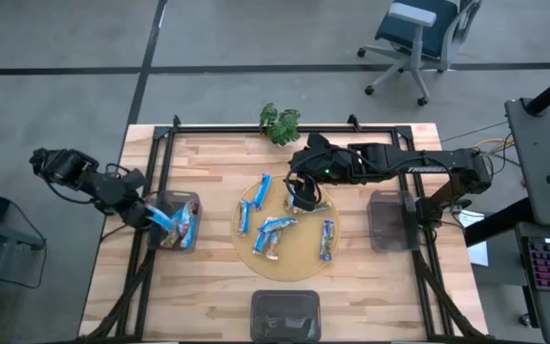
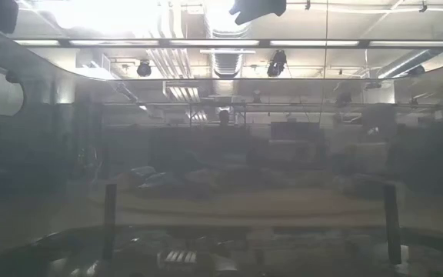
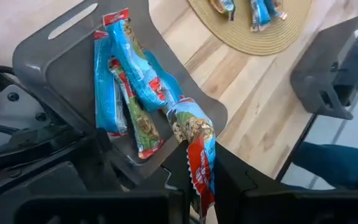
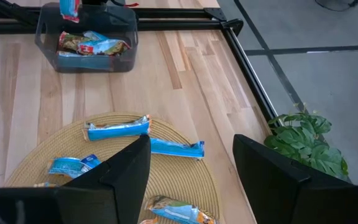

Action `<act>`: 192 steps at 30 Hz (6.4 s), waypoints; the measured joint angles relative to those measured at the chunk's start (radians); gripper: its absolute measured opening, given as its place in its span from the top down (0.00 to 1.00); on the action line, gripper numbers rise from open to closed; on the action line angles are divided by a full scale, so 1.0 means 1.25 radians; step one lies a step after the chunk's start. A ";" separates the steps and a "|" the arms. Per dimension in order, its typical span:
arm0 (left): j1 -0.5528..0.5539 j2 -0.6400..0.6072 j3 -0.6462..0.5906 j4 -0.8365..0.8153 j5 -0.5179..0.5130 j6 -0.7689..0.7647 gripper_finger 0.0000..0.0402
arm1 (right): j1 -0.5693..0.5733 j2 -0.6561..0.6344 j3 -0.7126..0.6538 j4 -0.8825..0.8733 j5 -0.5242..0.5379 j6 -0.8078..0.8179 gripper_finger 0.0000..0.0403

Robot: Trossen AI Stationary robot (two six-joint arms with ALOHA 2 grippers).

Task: Pick and place Granola Bars by type
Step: Put the red granola bar into the top left bin, then put the bottom right blue granola bar into the bottom bin

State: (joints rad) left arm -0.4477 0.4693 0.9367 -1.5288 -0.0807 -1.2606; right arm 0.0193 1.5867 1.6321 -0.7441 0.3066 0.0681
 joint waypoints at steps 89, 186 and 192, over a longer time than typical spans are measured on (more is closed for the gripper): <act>0.026 0.231 0.037 0.931 -0.439 0.761 1.00 | 0.002 -0.360 -0.267 0.129 -0.174 0.094 0.46; 0.107 0.265 0.032 0.921 -0.475 0.791 1.00 | 0.044 -0.366 -0.407 -0.154 -0.316 -0.305 0.41; 0.107 0.265 0.032 0.921 -0.475 0.791 1.00 | 0.090 -0.307 -0.407 -0.162 -0.314 -0.407 0.41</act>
State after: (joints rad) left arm -0.3138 0.8005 0.9764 -0.3775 -0.6750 -0.2722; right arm 0.1322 1.2035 1.1233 -0.9463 -0.0853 -0.4412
